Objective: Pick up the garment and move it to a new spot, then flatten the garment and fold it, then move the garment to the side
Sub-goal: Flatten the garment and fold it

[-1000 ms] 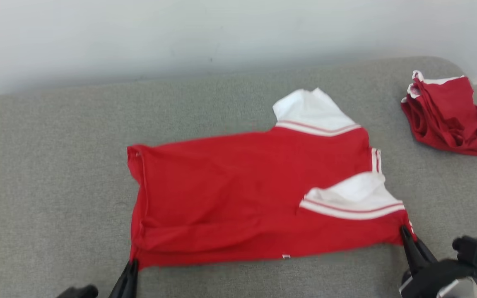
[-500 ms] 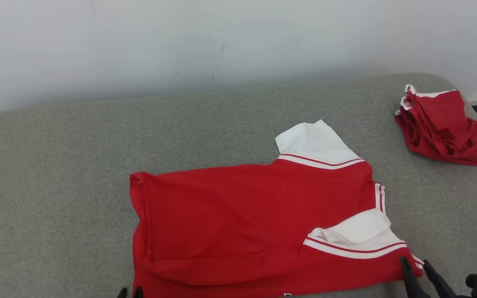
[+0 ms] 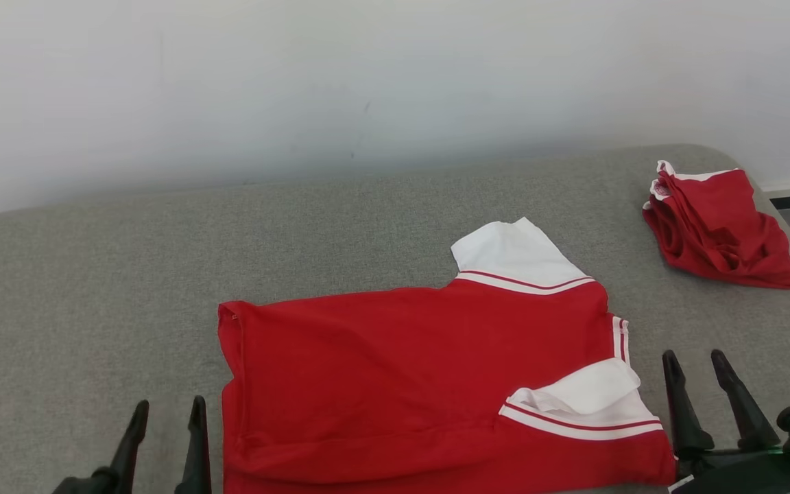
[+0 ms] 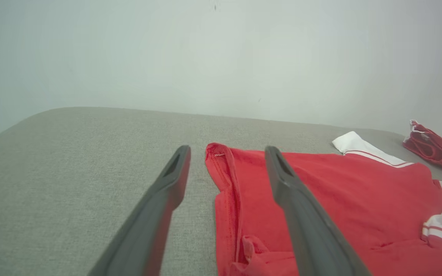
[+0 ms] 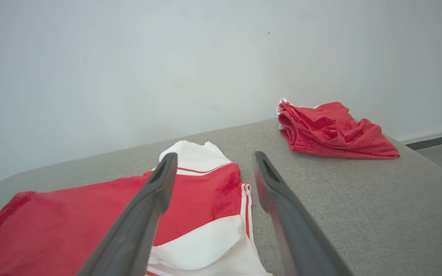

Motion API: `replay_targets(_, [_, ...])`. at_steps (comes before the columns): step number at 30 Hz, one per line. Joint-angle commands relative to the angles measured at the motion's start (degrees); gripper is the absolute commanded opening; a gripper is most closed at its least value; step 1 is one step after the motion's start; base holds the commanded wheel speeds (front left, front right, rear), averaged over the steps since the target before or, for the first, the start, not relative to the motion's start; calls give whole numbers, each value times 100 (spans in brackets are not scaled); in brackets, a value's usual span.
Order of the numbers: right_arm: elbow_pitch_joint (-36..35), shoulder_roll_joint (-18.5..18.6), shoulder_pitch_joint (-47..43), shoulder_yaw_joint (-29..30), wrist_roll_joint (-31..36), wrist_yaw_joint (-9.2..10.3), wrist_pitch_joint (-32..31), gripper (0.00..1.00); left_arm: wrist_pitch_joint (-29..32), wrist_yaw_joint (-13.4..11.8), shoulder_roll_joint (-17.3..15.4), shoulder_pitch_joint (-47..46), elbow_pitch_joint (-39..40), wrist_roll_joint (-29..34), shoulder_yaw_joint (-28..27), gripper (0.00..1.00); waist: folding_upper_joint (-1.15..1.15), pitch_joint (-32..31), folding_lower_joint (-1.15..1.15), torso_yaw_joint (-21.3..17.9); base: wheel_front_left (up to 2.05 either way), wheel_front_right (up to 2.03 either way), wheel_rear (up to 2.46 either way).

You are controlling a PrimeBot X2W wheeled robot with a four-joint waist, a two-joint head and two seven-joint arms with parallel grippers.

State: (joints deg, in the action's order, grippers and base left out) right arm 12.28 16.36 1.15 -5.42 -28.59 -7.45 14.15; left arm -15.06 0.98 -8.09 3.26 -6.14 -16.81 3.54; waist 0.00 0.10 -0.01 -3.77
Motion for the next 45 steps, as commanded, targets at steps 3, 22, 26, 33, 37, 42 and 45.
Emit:
replay_targets(3, [-163, -121, -2, 23, 301, -3, 55, 100, -11, -43, 17, -124, 153, 237, -98, 100, 0, -32, 1, 4, 0, 0, 0])
replay_targets(22, [-63, -571, -98, -53, 901, -3, 108, 100, -12, 247, 295, 55, -118, 722, -711, 100, 0, -60, 1, 27, 0, 0, 0])
replay_targets(26, [132, -402, 223, -105, 780, -3, 108, 100, -12, 411, 261, -284, -305, 622, -750, 100, 0, 35, 1, 35, 0, 0, 0])
replay_targets(33, [733, 13, 1444, -397, 386, -3, -239, 100, 267, 588, -69, -1624, -762, 377, -517, 100, 0, 542, 1, 53, 0, 0, 0])
replay_targets(37, [1161, 259, 2444, -618, 181, -3, -513, 100, 936, 641, -339, -2547, -1138, 138, -135, 100, 0, 1009, 1, 52, 0, 0, 0])
replay_targets(42, [1680, 432, 3385, -884, 33, -3, -842, 100, 1664, 644, -630, -3429, -1484, -243, 314, 100, 0, 1434, 1, 46, 0, 0, 0])
replay_targets(45, [2095, 505, 3969, -1098, -75, -3, -1043, 100, 2199, 646, -854, -3955, -1703, -571, 666, 100, 0, 1691, 1, 35, 0, 0, 0])
